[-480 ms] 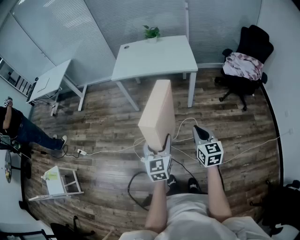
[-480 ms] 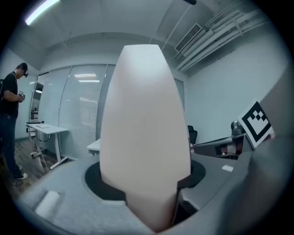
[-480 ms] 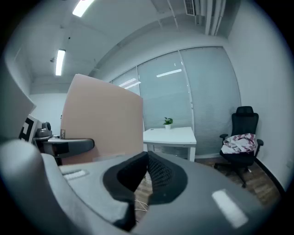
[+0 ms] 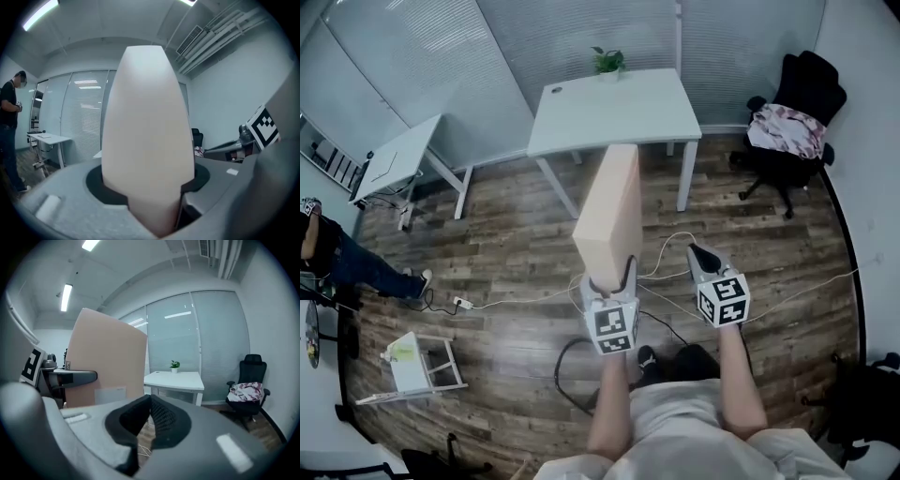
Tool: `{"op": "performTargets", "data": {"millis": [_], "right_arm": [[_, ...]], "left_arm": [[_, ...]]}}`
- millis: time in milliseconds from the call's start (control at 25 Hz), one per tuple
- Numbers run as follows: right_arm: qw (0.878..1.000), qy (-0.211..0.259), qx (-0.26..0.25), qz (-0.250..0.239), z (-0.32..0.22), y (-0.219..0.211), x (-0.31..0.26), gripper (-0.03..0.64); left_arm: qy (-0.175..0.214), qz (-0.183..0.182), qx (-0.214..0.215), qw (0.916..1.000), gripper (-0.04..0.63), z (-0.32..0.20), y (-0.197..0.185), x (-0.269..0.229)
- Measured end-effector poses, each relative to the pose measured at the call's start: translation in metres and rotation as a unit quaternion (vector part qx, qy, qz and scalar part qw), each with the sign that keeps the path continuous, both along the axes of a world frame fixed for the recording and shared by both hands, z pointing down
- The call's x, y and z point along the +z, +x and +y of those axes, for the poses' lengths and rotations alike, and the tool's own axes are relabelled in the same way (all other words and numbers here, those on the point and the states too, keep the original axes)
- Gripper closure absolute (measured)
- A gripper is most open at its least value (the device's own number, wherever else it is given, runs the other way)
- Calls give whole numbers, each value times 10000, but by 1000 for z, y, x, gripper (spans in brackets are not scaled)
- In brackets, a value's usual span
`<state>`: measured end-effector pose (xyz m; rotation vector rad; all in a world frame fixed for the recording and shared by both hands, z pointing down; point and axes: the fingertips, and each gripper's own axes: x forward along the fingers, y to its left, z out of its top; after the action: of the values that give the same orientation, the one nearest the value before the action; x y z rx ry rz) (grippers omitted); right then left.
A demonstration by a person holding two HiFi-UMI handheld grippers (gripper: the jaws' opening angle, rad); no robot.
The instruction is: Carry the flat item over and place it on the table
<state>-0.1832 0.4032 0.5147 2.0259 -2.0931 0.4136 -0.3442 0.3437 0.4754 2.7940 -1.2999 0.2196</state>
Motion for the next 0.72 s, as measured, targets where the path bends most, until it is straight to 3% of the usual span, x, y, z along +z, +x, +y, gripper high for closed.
{"op": "performTargets", "data": {"millis": [160,320,720], "right_arm": [[9997,7,184,-157,6,9,3,615],[9990,-21,330,-306,6,25,15,615],[9998,-95,163,-39,-34,85,28,615]], "left_arm": [[13,72,-47,10000,316,-1,-7,-3],[-80,-120,11,9999,316,-1,-1,7],[84,-217,-342,9991,316,-32,40,10]]}}
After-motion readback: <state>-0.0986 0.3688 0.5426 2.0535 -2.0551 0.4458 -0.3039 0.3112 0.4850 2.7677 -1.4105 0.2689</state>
